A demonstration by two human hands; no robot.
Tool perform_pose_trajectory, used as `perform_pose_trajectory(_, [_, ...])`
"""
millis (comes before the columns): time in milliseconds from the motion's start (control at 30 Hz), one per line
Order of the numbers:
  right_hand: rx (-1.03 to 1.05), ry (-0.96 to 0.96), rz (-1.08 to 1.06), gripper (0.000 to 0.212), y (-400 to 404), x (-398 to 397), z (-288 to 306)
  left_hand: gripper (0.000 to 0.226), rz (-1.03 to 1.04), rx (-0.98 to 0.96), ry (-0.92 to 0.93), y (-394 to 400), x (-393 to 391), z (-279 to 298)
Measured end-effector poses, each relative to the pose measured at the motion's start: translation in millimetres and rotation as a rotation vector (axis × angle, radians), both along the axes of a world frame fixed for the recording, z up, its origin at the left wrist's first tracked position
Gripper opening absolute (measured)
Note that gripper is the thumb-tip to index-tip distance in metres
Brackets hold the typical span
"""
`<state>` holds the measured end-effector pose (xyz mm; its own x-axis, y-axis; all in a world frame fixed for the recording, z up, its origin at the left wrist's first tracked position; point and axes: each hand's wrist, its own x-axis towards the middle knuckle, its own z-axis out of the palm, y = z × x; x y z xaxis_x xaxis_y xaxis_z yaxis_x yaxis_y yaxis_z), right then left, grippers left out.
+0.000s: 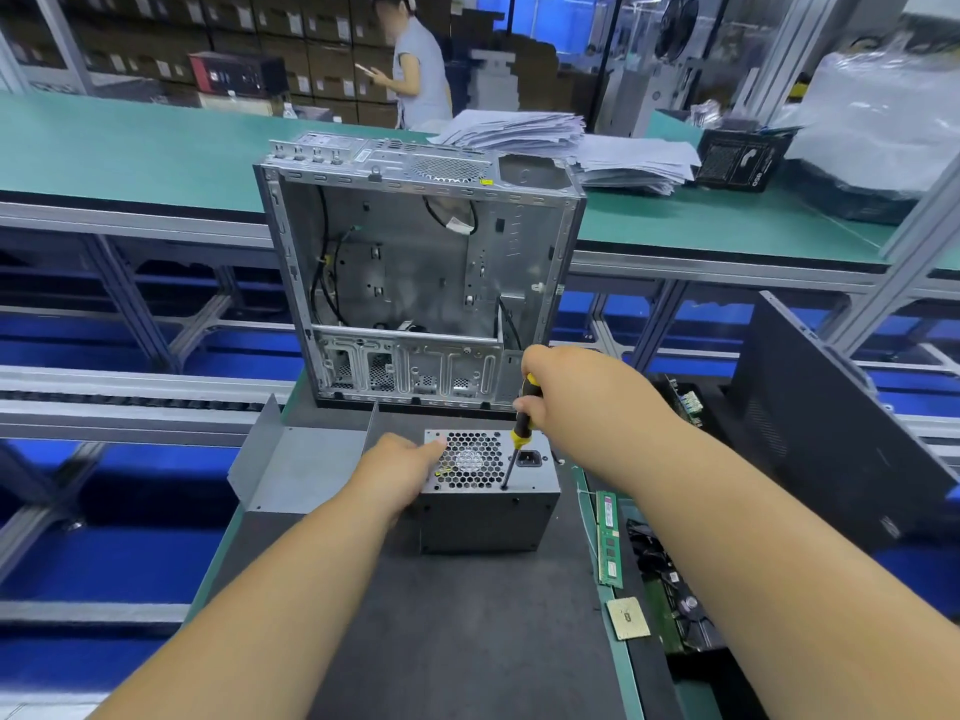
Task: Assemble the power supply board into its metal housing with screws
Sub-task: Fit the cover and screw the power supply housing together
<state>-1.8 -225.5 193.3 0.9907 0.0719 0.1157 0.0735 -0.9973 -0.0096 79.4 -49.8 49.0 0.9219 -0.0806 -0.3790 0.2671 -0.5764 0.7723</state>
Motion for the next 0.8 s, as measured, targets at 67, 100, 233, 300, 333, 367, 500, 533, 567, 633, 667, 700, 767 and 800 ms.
perform_pose_trajectory(67, [0.031, -0.001, 0.030, 0.019, 0.3, -1.7, -1.1, 0.047, -0.060, 0.115, 0.033, -0.9, 6.2, -7.2])
perform_pose_trajectory(100, [0.054, 0.011, 0.054, 0.014, 0.0, -1.9, -0.3, 0.046, -0.074, 0.166, 0.029, -2.7, 10.1, -10.0])
perform_pose_trajectory(233, [0.090, 0.055, 0.123, 0.007, -0.8, -2.5, 3.8, 0.050, -0.094, 0.296, 0.029, -5.4, 20.3, -16.6])
perform_pose_trajectory(300, [0.064, 0.046, 0.125, 0.003, -0.4, -0.5, 5.1, 0.053, -0.087, 0.329, 0.047, -6.8, 23.6, -18.7])
perform_pose_trajectory(333, [0.048, 0.056, 0.103, 0.009, 0.4, 1.9, 6.4, 0.053, -0.081, 0.342, 0.064, -7.9, 25.1, -18.8])
perform_pose_trajectory(367, [0.026, 0.078, 0.069, 0.019, 1.5, 5.5, 8.0, 0.054, -0.079, 0.358, 0.082, -9.0, 26.0, -17.5])
perform_pose_trajectory(500, [-0.139, 0.107, -0.083, 0.043, 7.5, 16.4, 6.4, 0.052, -0.048, 0.346, 0.119, -12.1, 27.5, -16.6])
perform_pose_trajectory(533, [-0.174, 0.068, -0.126, 0.043, 8.7, 16.7, 3.3, 0.051, -0.040, 0.323, 0.112, -11.4, 26.8, -17.6])
perform_pose_trajectory(567, [-0.193, 0.026, -0.180, 0.045, 10.0, 15.6, 0.8, 0.050, -0.036, 0.298, 0.104, -10.3, 26.0, -19.1])
perform_pose_trajectory(633, [-0.201, -0.024, -0.273, 0.046, 11.5, 13.3, -1.2, 0.048, -0.036, 0.249, 0.091, -7.6, 24.4, -21.9])
perform_pose_trajectory(667, [-0.204, -0.038, -0.282, 0.047, 11.9, 12.6, -1.6, 0.047, -0.036, 0.228, 0.083, -6.4, 23.9, -22.8])
perform_pose_trajectory(700, [-0.199, -0.040, -0.273, 0.047, 11.3, 12.1, -2.1, 0.045, -0.036, 0.212, 0.078, -5.9, 23.4, -22.8])
perform_pose_trajectory(767, [-0.089, -0.003, -0.196, 0.036, 8.0, 11.3, -2.1, 0.044, -0.032, 0.202, 0.079, -6.1, 23.1, -21.9])
perform_pose_trajectory(800, [0.005, 0.035, -0.138, 0.025, 6.1, 10.5, -1.1, 0.045, -0.031, 0.209, 0.080, -6.8, 23.8, -21.4])
